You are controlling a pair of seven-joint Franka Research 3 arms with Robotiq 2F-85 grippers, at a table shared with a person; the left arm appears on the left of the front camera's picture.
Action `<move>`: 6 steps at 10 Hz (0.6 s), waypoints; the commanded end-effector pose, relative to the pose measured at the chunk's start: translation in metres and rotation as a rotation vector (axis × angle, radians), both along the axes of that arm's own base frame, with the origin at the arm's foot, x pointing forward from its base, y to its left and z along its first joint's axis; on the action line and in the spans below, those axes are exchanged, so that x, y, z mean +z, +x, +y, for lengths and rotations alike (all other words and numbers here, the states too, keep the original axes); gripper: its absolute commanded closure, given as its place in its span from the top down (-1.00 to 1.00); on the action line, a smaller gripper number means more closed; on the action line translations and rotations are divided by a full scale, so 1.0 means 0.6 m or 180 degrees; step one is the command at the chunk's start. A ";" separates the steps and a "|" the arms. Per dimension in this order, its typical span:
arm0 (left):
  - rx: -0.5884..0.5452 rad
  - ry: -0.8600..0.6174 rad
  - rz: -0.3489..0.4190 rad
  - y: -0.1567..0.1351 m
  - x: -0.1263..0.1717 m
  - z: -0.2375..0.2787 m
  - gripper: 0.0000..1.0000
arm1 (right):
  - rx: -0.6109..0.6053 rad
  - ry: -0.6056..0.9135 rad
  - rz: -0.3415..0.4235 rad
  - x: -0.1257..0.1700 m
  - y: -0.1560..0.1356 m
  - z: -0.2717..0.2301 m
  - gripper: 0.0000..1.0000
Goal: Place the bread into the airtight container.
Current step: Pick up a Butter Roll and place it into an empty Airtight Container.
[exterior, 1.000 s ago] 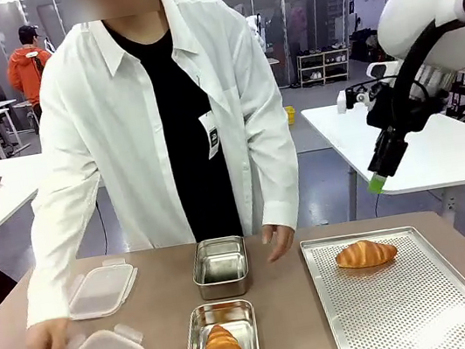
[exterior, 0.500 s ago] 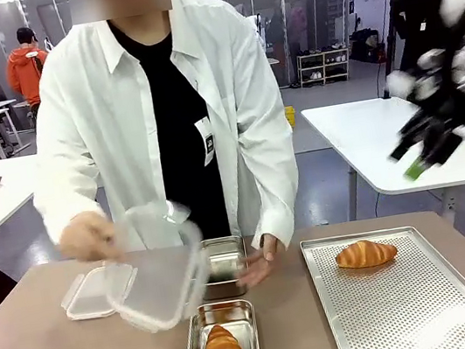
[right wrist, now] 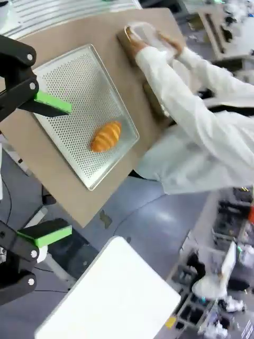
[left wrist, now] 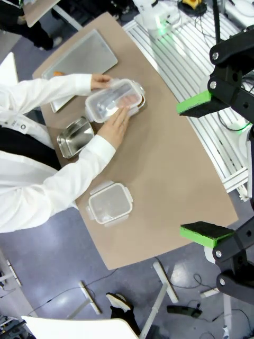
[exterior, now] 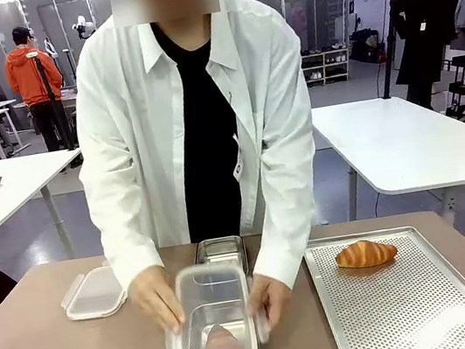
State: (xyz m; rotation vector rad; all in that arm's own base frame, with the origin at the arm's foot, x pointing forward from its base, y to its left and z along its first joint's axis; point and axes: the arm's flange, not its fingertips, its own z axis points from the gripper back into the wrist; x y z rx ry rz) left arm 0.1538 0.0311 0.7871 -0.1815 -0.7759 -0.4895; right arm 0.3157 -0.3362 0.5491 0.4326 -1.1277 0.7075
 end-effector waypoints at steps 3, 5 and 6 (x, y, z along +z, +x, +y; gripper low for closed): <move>-0.0031 0.0023 -0.0007 -0.001 0.000 -0.001 1.00 | -0.0100 0.0088 0.0009 -0.026 -0.015 -0.010 1.00; -0.0031 0.0023 -0.0007 -0.001 0.000 -0.001 1.00 | -0.0100 0.0088 0.0009 -0.026 -0.015 -0.010 1.00; -0.0031 0.0023 -0.0007 -0.001 0.000 -0.001 1.00 | -0.0100 0.0088 0.0009 -0.026 -0.015 -0.010 1.00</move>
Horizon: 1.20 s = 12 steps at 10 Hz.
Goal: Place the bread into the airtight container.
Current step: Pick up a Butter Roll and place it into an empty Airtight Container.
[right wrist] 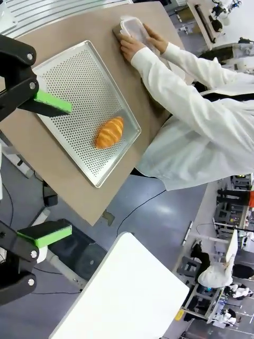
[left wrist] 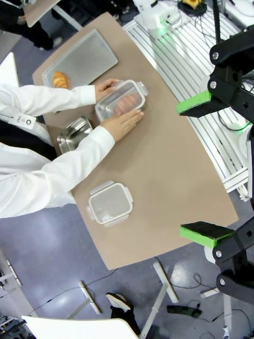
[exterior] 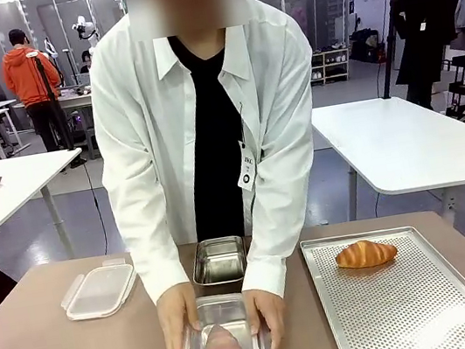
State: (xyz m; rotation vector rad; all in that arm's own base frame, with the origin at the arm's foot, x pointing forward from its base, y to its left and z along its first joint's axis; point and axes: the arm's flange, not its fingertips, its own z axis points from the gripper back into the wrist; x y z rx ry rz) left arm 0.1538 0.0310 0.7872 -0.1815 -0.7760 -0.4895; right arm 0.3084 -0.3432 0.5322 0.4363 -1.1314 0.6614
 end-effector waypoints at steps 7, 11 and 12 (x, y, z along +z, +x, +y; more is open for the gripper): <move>-0.0031 0.0023 -0.0007 -0.001 0.000 -0.001 1.00 | 0.0009 0.0010 -0.0027 0.003 -0.003 0.002 1.00; -0.0031 0.0023 -0.0007 -0.001 0.000 -0.001 1.00 | 0.0009 0.0010 -0.0027 0.003 -0.003 0.002 1.00; -0.0031 0.0023 -0.0007 -0.001 0.000 -0.001 1.00 | 0.0009 0.0010 -0.0027 0.003 -0.003 0.002 1.00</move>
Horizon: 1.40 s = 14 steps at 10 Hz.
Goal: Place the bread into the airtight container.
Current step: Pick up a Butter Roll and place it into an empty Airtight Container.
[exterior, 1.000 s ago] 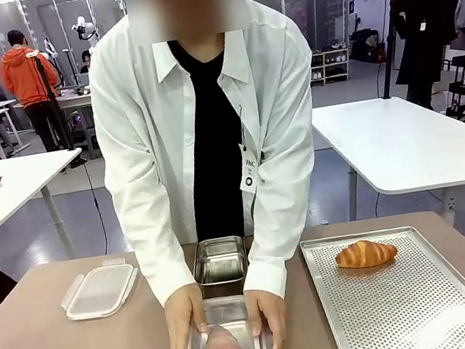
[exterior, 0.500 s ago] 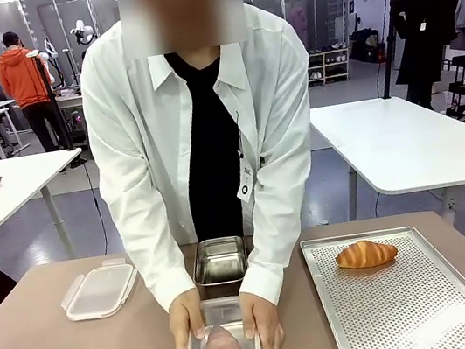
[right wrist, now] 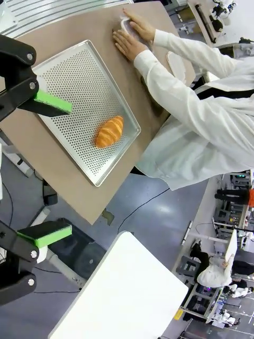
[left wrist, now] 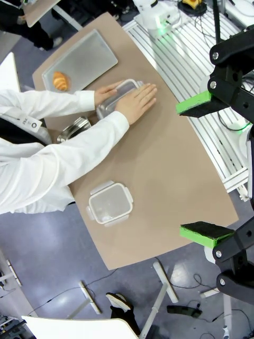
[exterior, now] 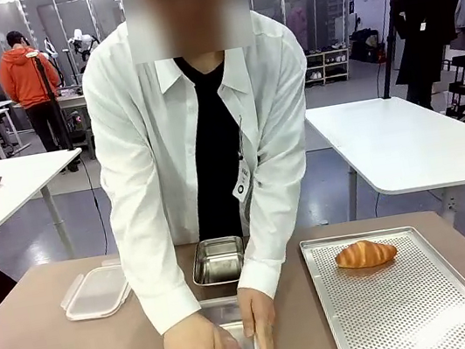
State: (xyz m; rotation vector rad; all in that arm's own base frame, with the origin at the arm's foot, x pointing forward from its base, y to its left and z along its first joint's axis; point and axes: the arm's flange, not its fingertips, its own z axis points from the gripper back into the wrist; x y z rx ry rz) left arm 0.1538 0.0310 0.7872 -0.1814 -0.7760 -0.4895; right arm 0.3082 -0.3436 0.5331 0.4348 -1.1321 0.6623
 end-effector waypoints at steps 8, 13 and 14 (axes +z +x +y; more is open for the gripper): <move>-0.0031 0.0022 -0.0007 -0.001 0.000 -0.001 1.00 | 0.0009 0.0014 -0.0024 0.001 -0.003 0.003 1.00; -0.0031 0.0022 -0.0007 -0.001 0.000 -0.001 1.00 | 0.0009 0.0014 -0.0024 0.001 -0.003 0.003 1.00; -0.0031 0.0022 -0.0007 -0.001 0.000 -0.001 1.00 | 0.0009 0.0014 -0.0024 0.001 -0.003 0.003 1.00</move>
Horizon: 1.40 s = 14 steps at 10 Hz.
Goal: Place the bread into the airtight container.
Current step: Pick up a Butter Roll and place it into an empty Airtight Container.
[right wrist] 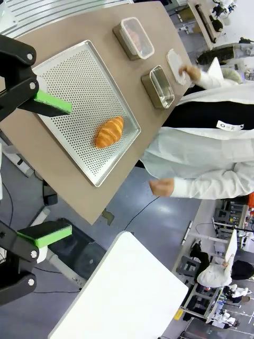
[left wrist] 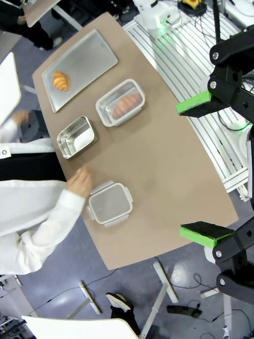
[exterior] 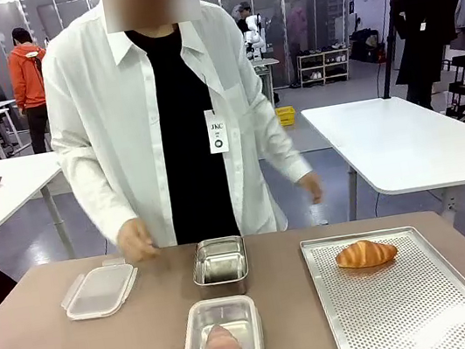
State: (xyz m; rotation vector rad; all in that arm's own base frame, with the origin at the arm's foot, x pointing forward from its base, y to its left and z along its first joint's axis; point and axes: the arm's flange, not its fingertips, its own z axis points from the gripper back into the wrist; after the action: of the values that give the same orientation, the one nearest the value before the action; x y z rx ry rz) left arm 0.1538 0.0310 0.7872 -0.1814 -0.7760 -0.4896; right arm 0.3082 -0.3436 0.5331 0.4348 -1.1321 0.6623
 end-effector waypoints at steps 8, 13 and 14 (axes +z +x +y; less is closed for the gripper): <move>-0.0031 0.0022 -0.0007 -0.001 0.000 -0.001 1.00 | 0.0461 -0.0659 -0.0007 0.045 0.032 0.118 1.00; -0.0031 0.0022 -0.0007 -0.001 0.000 -0.001 1.00 | 0.1341 -0.2320 0.0192 -0.022 0.160 0.443 1.00; -0.0031 0.0022 -0.0007 -0.001 0.000 -0.001 1.00 | 0.1496 -0.2487 0.0148 -0.044 0.177 0.483 1.00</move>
State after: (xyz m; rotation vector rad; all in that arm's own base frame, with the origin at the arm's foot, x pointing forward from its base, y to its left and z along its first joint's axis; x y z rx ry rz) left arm 0.1539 0.0308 0.7871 -0.1808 -0.7756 -0.4895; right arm 0.4055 -0.0569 0.5229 0.0789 -0.6823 1.4001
